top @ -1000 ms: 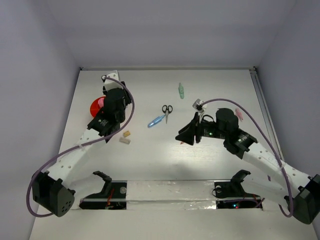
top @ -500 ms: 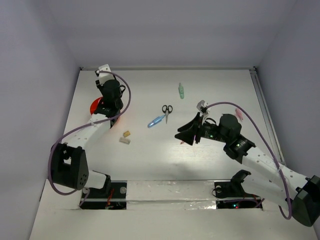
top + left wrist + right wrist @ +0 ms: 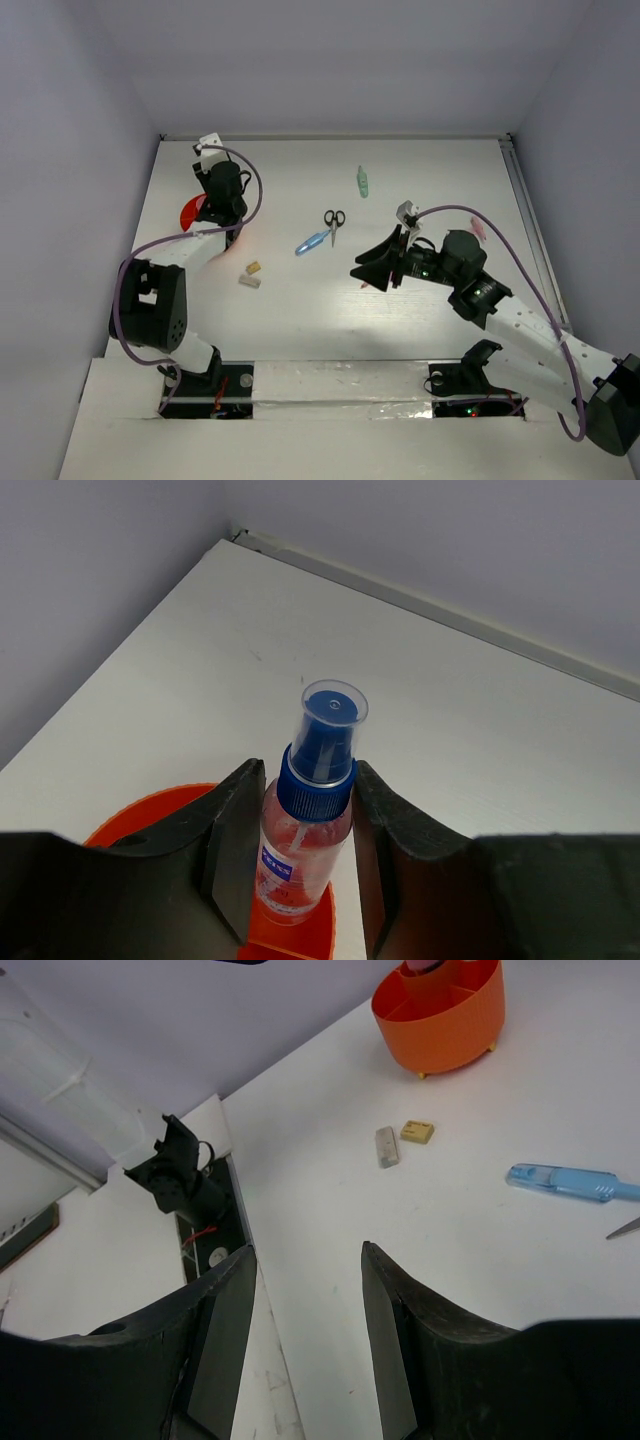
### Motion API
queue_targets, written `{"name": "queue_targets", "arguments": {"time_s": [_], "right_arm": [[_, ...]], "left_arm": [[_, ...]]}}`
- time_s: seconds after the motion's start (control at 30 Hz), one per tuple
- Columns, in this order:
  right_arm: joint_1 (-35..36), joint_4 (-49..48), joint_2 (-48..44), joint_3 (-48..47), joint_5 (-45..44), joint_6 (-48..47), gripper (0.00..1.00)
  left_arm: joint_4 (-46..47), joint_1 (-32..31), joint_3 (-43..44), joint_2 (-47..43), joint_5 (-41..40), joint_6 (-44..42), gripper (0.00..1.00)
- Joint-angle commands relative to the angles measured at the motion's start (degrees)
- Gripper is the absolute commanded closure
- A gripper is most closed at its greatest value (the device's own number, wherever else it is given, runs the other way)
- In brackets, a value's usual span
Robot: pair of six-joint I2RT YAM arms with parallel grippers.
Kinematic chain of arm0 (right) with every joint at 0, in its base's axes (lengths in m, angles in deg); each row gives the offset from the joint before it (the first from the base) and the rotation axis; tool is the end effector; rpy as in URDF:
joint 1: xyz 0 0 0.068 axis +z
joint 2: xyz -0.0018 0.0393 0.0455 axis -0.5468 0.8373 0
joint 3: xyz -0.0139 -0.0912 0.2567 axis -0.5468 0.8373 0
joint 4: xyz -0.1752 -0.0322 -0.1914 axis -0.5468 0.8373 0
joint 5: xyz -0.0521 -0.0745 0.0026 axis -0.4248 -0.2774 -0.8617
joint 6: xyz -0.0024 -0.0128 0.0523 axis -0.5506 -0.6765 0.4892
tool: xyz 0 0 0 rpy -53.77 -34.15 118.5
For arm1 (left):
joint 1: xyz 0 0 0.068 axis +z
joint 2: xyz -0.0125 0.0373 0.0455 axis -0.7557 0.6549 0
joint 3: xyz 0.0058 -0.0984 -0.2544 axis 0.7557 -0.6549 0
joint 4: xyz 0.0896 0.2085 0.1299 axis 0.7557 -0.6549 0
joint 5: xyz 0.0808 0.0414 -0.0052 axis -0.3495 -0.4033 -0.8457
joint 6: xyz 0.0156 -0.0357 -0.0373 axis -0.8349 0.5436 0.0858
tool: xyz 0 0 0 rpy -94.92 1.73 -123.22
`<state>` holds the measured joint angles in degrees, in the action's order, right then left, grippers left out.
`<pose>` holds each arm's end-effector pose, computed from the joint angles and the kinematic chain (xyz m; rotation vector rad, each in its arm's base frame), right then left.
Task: Sort the stationery into containers
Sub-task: Place the stationery in the storage box.
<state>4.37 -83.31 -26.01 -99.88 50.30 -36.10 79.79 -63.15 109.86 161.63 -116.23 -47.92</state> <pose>0.1514 0.1421 0.2941 -0.7251 1.5918 1.2752 0.3400 -0.0639 0.2801 -0.3880 1.5883 0.2079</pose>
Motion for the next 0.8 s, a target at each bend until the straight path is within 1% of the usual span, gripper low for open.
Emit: {"name": "queue_targets", "arguments": {"time_s": [0.0, 0.2, 0.4, 0.57, 0.67, 0.7, 0.73, 0.77], "right_arm": [[-0.3, -3.4, -0.7, 0.1, -0.3, -0.4, 0.48], [-0.3, -2.3, -1.0, 0.0, -1.3, -0.7, 0.48], [-0.3, -0.5, -0.6, -0.6, -3.7, -1.3, 0.48], [-0.3, -0.6, -0.1, -0.6, -4.1, -1.4, 0.48], [-0.3, -0.5, -0.2, -0.8, -4.4, -1.5, 0.48], [-0.3, -0.4, -0.4, -0.8, -4.7, -1.5, 0.48], [-0.3, -0.2, -0.4, -0.8, -5.0, -1.6, 0.48], [-0.3, 0.2, -0.3, -0.9, -5.6, -1.8, 0.48]], "left_arm": [[6.2, 0.6, -0.5, 0.4, -1.3, -0.2, 1.00], [6.7, 0.6, -0.8, 2.3, -0.9, 1.9, 1.00], [7.1, 1.1, -2.2, 3.7, -3.1, 4.3, 1.00], [7.8, 1.1, -3.3, 3.4, -3.6, 5.7, 0.99], [7.1, 1.1, -3.2, 3.4, -3.5, 5.7, 0.88], [7.1, 1.1, -3.2, 3.2, -3.5, 5.8, 0.83], [7.1, 1.1, -3.5, 3.0, -3.5, 6.0, 0.73], [7.1, 1.1, -3.6, 3.0, -3.8, 6.2, 0.68]]}}
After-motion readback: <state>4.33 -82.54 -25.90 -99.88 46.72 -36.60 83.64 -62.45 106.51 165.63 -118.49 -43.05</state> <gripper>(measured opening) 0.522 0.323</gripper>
